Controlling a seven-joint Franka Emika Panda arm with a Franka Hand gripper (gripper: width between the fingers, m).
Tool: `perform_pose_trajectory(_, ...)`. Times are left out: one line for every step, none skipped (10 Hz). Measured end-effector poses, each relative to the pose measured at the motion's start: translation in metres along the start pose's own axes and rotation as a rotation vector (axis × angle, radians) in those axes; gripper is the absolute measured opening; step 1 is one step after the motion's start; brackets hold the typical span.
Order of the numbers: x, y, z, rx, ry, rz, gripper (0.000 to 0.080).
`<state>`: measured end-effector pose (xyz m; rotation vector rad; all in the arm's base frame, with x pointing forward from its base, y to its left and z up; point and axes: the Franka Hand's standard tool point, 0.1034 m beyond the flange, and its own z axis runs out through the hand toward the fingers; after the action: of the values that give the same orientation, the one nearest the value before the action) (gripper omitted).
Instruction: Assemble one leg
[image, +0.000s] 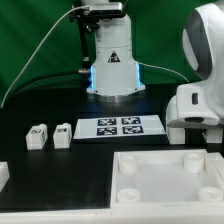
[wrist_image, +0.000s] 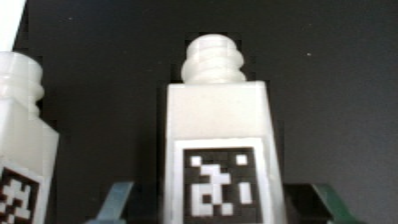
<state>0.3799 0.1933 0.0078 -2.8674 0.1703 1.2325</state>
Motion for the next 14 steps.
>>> perform_pose_trajectory(0.0,0.0,0.0,0.0,0.0,0.0,0.0288)
perform_pose_trajectory(0.0,0.0,0.0,0.0,0.0,0.0,0.0288)
perform_pose_trajectory(0.0,0.0,0.0,0.0,0.0,0.0,0.029)
perform_pose_trajectory(0.0,0.0,0.0,0.0,0.0,0.0,0.029)
perform_pose_trajectory(0.001,0.002,-0.004,-0.003,0.009,-0.008,0.029)
perform_pose_trajectory(0.004,0.01,-0.03,-0.025,0.064,-0.054,0.029)
perform_pose_trajectory(-0.002,0.019,-0.058,-0.023,0.087,-0.098,0.029)
perform_pose_trajectory(-0.002,0.025,-0.085,-0.019,0.147,-0.14,0.029)
perform_pose_trajectory(-0.007,0.028,-0.114,-0.016,0.25,-0.157,0.029)
perform_pose_trajectory(-0.016,0.029,-0.137,-0.008,0.382,-0.163,0.029)
perform_pose_trajectory(-0.025,0.032,-0.151,0.004,0.494,-0.165,0.029)
perform_pose_trajectory(-0.023,0.031,-0.147,0.016,0.576,-0.168,0.029)
perform_pose_trajectory(-0.018,0.028,-0.148,0.032,0.673,-0.175,0.029)
perform_pose_trajectory(-0.016,0.03,-0.149,0.041,0.74,-0.181,0.029)
